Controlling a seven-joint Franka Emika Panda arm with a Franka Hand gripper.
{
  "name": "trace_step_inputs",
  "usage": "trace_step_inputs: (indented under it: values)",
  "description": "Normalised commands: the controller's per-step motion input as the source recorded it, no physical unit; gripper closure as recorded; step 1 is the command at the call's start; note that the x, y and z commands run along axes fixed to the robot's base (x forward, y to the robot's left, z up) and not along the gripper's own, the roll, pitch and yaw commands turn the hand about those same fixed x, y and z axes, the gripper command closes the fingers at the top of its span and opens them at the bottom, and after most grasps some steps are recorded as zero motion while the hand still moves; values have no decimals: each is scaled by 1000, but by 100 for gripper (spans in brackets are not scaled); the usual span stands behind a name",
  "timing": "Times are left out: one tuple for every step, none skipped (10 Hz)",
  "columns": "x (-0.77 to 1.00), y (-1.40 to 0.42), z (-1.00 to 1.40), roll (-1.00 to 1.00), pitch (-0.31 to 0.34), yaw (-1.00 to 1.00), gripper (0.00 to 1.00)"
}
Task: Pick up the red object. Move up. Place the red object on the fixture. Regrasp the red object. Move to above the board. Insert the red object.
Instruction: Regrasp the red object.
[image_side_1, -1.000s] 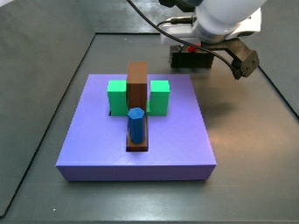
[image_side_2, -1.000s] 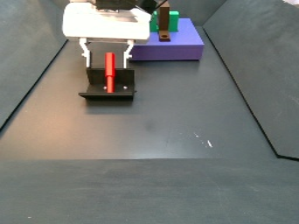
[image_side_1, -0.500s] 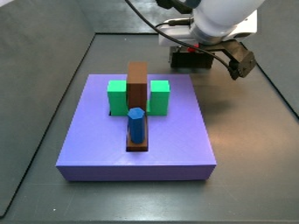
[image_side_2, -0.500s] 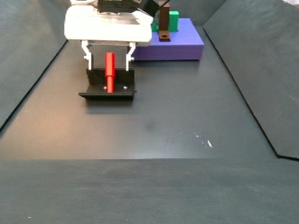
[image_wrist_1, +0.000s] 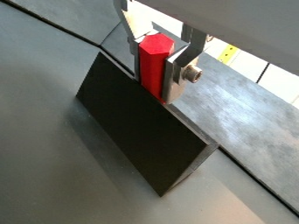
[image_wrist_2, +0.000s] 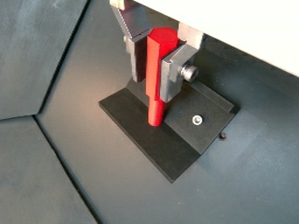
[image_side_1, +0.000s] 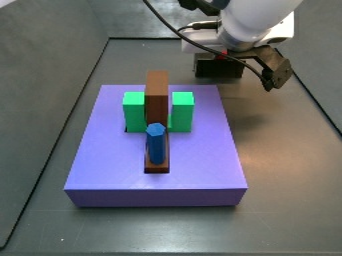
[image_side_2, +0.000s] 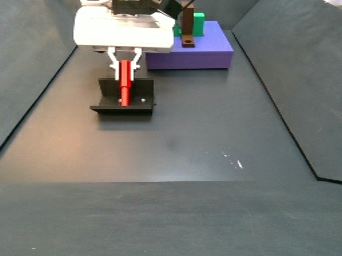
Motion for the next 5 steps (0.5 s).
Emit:
trace_step_inputs:
  values:
    - [0,0,0,0,0,0,100]
    - [0,0,0,0,0,0,100]
    - [0,0,0,0,0,0,100]
    - [0,0,0,0,0,0,100]
    - [0,0,0,0,0,0,100]
